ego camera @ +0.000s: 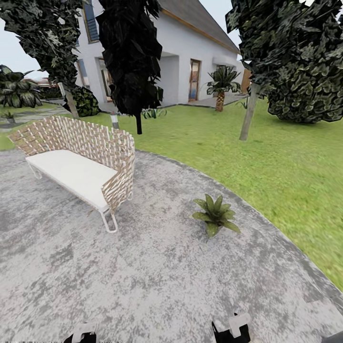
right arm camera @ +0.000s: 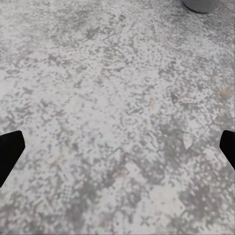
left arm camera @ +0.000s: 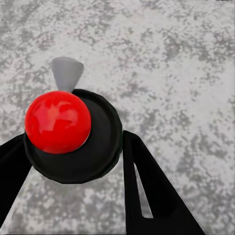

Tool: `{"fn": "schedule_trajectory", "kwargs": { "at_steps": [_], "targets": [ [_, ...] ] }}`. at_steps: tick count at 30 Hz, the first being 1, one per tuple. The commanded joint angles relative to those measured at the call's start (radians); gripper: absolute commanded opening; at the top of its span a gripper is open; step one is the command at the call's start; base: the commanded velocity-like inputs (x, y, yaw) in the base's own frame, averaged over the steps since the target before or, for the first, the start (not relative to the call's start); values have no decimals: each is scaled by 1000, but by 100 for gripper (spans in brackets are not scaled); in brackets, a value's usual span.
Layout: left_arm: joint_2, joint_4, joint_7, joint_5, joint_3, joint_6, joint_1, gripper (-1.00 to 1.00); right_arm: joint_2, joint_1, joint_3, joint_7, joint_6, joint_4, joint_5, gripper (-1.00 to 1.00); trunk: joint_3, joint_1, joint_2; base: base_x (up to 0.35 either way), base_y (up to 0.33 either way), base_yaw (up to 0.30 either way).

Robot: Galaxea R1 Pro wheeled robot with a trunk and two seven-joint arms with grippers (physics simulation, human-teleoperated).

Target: Pick up the pesticide atomizer in the garden and spray insectifuge to fully cover both potted plants in the garden.

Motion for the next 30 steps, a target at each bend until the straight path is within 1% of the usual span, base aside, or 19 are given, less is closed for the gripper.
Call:
{"fn": "schedule_trajectory", "kwargs": {
  "at_steps": [1,7,17,26,28,29,30],
  "targets": [
    [0,1,-5,10,-2,-3,-1,-100,0,0,7,-3,-2,0,-1,100,0,0,0,0,0,230],
    [0,1,-5,9,-2,-3,-1,-100,-1,-1,7,-3,-2,0,-1,100,6,0,0,0,0,230],
    [0,1,-5,10,-2,-3,-1,-100,0,0,7,-2,-2,0,-1,100,47,-39,70,0,0,227],
    [0,2,-4,10,-2,-3,0,-100,1,0,7,-3,-2,0,-1,100,56,-39,70,-13,17,225],
    [0,2,-4,10,-2,-3,1,-100,2,0,7,-12,-2,0,-1,100,58,-39,70,-152,208,224],
    [0,2,-4,10,-2,-3,1,-100,3,0,7,-30,-2,0,-1,100,59,-39,70,-153,250,224],
    [0,2,-4,10,-2,-3,1,-100,5,0,9,-91,-2,0,-1,100,60,-39,70,-128,279,224]
  ]
}}
